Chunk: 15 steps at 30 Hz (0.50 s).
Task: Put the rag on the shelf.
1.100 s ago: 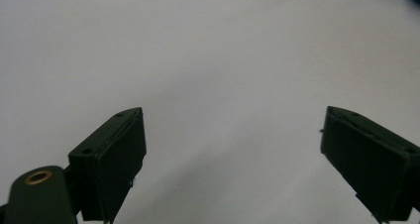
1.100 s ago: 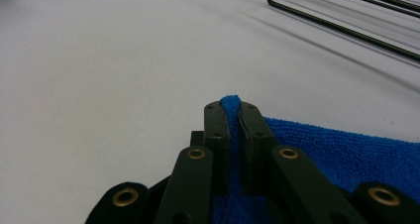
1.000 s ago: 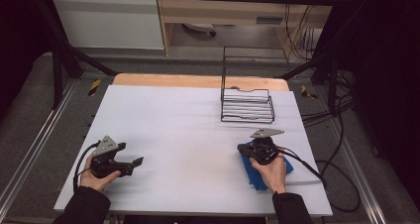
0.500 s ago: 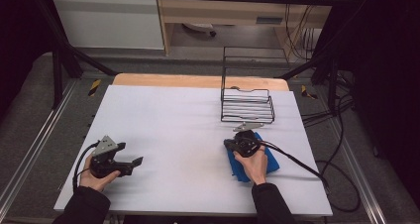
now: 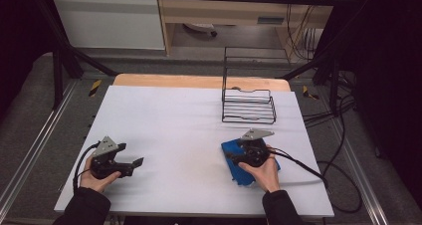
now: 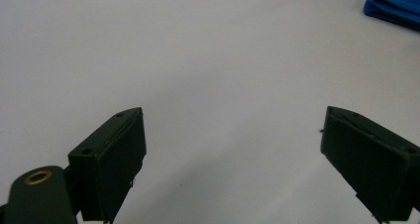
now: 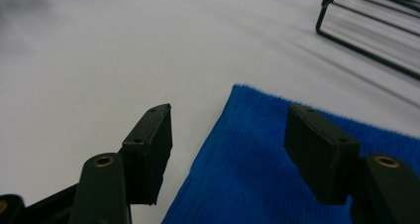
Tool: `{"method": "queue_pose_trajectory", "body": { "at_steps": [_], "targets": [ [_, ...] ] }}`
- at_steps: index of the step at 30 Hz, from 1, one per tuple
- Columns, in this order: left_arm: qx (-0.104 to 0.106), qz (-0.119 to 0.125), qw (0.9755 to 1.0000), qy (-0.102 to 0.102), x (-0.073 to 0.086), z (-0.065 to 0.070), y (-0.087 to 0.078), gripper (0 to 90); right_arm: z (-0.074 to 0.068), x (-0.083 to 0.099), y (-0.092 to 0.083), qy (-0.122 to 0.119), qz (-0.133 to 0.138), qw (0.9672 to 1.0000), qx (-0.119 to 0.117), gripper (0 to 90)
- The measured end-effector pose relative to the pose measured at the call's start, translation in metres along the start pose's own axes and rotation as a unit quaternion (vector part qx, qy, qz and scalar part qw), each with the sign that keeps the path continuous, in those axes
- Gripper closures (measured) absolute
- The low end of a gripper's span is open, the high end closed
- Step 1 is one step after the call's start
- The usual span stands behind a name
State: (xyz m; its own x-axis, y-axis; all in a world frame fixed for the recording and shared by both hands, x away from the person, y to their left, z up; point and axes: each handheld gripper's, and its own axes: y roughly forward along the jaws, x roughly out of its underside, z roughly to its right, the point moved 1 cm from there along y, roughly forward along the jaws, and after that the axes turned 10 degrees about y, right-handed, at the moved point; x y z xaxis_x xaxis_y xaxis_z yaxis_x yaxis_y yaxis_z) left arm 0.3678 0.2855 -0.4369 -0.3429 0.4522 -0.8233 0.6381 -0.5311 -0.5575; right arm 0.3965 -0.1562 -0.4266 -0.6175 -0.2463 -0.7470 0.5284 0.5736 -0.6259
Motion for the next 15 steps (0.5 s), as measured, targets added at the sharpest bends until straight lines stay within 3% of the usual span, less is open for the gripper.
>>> {"method": "queue_pose_trajectory", "body": {
  "at_steps": [10,15],
  "targets": [
    [0.000,0.002,1.0000,0.000,0.000,0.001,-0.001,10.5,-0.009,0.046,-0.022,-0.005,-0.050,0.9985,-0.020,44.8],
    [0.001,0.003,1.0000,0.000,-0.001,0.001,-0.001,10.5,-0.014,0.061,-0.024,-0.038,-0.060,0.9975,0.000,55.2]
  ]
}}
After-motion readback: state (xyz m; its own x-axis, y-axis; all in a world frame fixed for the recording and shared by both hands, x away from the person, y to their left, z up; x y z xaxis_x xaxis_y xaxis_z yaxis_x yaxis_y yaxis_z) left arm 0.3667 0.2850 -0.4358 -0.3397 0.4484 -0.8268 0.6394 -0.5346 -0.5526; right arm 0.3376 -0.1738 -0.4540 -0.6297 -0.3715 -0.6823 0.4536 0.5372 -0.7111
